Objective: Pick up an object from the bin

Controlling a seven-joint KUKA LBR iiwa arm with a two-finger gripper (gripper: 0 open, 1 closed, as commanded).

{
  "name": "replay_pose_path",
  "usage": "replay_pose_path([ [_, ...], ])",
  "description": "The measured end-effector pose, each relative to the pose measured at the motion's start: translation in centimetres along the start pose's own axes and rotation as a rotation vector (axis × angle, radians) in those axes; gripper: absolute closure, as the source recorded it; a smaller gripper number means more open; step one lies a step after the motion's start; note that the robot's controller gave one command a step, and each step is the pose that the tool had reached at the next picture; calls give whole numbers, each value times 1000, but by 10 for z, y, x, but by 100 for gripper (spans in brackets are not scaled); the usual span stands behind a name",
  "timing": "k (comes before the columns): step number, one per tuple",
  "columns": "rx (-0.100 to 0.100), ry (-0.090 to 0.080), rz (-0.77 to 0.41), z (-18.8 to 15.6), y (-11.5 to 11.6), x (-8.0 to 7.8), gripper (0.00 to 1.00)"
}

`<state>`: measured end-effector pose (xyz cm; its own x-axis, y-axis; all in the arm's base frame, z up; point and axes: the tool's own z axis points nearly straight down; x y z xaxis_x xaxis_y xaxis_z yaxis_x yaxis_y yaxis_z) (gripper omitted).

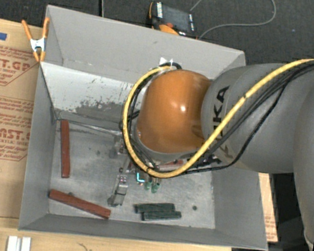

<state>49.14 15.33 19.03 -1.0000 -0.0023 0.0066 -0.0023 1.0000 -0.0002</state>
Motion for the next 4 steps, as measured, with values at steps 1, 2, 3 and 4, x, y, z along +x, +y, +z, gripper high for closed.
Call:
replay_pose_path([
  [1,1,0,-66,60,8,5,0],
  [2,-1,-2,117,110,39,7,0],
  [3,-1,-5,119,109,38,5,100],
  [4,-4,-15,54,-69,24,-1,100],
])
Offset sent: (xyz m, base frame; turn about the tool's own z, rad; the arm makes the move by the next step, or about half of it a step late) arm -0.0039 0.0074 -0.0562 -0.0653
